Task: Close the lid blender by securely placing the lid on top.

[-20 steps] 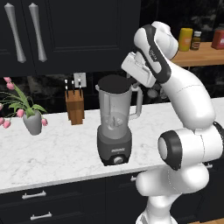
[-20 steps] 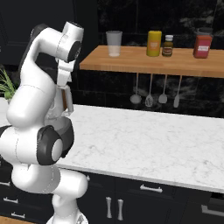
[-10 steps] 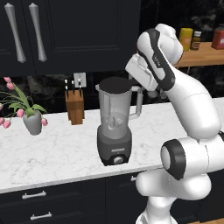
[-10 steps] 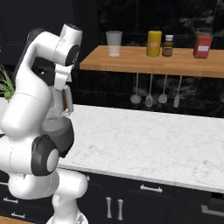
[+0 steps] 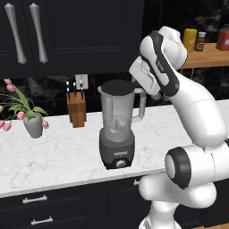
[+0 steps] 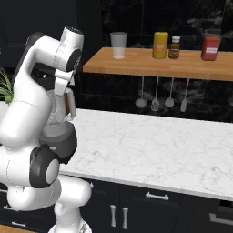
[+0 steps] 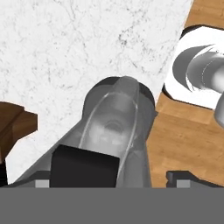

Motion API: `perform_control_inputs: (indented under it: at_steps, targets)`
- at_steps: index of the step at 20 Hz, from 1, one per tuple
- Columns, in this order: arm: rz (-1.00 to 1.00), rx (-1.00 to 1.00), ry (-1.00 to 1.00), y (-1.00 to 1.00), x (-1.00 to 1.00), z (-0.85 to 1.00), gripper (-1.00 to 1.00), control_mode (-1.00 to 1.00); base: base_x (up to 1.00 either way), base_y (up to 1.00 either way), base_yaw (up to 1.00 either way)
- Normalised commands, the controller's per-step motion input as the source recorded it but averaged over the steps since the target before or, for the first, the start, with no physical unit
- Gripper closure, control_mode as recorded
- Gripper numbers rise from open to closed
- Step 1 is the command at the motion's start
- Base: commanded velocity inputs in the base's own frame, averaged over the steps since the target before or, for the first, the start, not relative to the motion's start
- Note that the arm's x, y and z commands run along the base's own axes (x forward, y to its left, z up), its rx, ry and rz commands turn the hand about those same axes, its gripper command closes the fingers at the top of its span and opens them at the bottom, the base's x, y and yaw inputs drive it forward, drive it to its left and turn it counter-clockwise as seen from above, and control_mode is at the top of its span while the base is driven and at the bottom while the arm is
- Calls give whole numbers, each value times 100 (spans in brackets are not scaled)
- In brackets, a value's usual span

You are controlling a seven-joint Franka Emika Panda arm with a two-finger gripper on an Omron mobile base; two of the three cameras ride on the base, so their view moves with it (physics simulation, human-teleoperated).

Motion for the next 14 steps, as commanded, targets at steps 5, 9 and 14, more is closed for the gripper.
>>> perform_control_inputs:
  at_steps: [5,9,14]
  targets:
    - [0,0,-4,4,1,0,-100,-100,0,0,0]
    - [0,0,-16,0,21,0,-100,-100,0,0,0]
    - [0,0,-21,4,25,0,-100,-100,0,0,0]
